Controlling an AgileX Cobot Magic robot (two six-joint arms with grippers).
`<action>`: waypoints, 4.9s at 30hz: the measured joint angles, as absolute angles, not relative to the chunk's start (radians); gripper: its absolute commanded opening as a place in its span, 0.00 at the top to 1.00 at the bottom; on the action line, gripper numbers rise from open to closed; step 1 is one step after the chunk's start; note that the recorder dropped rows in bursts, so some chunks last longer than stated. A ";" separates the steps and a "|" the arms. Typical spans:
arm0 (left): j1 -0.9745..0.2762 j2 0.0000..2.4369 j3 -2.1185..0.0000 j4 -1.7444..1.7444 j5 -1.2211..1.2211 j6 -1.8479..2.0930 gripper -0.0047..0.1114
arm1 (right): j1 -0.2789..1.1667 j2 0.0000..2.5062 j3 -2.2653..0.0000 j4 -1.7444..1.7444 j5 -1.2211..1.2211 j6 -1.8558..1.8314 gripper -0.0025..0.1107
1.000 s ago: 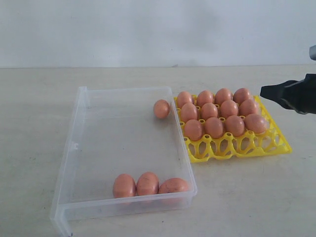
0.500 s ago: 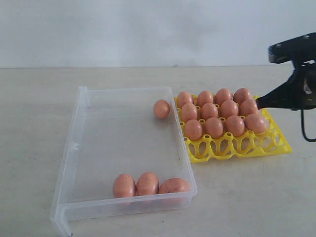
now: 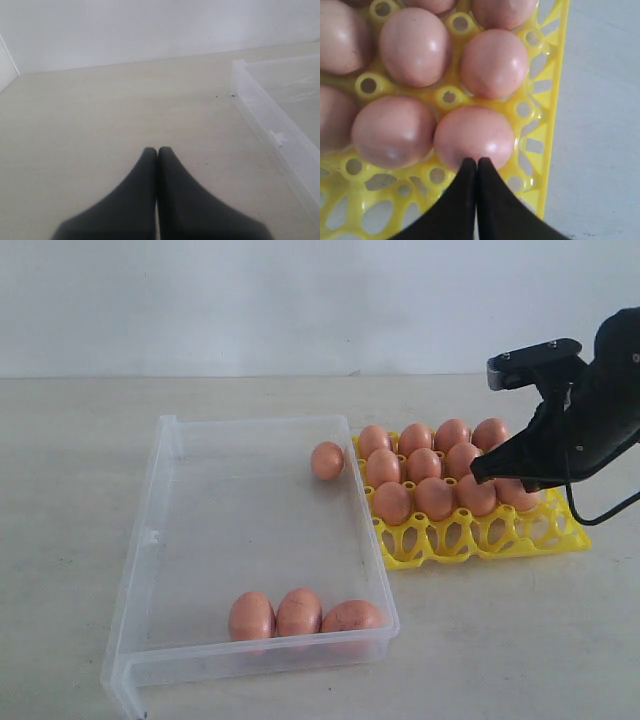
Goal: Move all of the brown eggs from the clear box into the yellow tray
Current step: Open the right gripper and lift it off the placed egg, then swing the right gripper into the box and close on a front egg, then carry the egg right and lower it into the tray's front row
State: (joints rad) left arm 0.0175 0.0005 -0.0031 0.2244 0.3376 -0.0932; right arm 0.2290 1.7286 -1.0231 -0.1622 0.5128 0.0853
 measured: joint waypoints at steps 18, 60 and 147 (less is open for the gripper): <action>0.017 0.001 -0.003 0.224 0.364 -0.093 1.00 | 0.229 1.704 -1.030 -0.154 0.492 0.085 0.98; 0.017 0.001 -0.003 0.224 0.365 -0.093 1.00 | 0.757 2.176 -1.752 0.418 1.159 -0.293 0.43; 0.017 0.001 -0.003 0.208 0.365 -0.093 0.52 | 0.229 1.818 -0.678 -1.050 -0.676 0.656 0.98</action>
State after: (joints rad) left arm 0.0175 0.0005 -0.0031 0.2076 0.3654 -0.0932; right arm 0.2290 1.8178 -0.6776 -1.0496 -0.6756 0.6557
